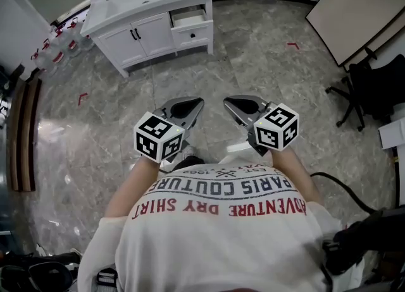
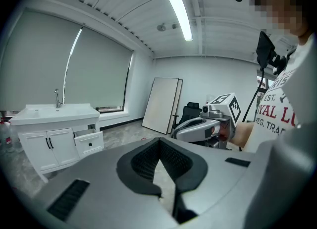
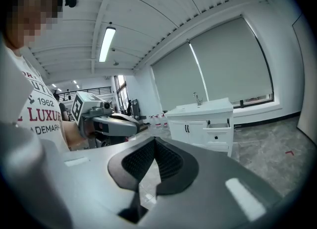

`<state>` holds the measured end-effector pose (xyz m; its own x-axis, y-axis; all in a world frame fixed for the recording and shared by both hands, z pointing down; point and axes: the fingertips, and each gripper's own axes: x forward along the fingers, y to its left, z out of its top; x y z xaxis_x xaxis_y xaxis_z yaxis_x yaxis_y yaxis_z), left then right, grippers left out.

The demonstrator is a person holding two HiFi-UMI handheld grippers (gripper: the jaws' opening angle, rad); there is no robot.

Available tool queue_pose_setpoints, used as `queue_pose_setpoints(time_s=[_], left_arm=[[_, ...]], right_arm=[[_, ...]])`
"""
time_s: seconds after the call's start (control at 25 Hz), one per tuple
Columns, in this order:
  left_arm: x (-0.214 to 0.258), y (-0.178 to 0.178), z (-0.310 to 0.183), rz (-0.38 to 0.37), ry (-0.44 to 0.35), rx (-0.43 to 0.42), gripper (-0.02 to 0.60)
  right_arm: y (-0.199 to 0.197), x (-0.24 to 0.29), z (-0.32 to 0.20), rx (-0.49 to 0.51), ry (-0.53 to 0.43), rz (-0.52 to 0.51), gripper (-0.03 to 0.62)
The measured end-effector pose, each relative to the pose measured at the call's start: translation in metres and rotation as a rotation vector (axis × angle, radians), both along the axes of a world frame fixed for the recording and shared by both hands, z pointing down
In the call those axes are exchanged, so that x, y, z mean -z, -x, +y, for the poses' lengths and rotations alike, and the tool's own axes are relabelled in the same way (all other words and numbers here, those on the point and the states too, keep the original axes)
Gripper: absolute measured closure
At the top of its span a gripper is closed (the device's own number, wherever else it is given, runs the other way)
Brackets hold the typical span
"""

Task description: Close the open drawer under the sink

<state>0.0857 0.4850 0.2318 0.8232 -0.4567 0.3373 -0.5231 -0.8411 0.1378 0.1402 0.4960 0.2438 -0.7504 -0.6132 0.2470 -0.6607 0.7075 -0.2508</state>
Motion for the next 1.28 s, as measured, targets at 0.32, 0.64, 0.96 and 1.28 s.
queue_pose_setpoints(time_s=[0.32, 0.64, 0.96, 1.28], left_arm=[[-0.027, 0.022, -0.052, -0.006, 0.039, 0.036, 0.58], [-0.062, 0.056, -0.188, 0.018, 0.109, 0.052, 0.58], [-0.073, 0.108, -0.358, 0.018, 0.15, 0.053, 0.58], [-0.059, 0.131, -0.465, 0.011, 0.118, 0.019, 0.58]], right_arm=[[0.019, -0.026, -0.057, 0.024, 0.031, -0.005, 0.592], [0.052, -0.061, -0.195, 0.021, 0.096, 0.012, 0.592], [0.094, -0.072, -0.364, -0.016, 0.122, 0.04, 0.592], [0.114, -0.056, -0.476, -0.065, 0.08, 0.048, 0.592]])
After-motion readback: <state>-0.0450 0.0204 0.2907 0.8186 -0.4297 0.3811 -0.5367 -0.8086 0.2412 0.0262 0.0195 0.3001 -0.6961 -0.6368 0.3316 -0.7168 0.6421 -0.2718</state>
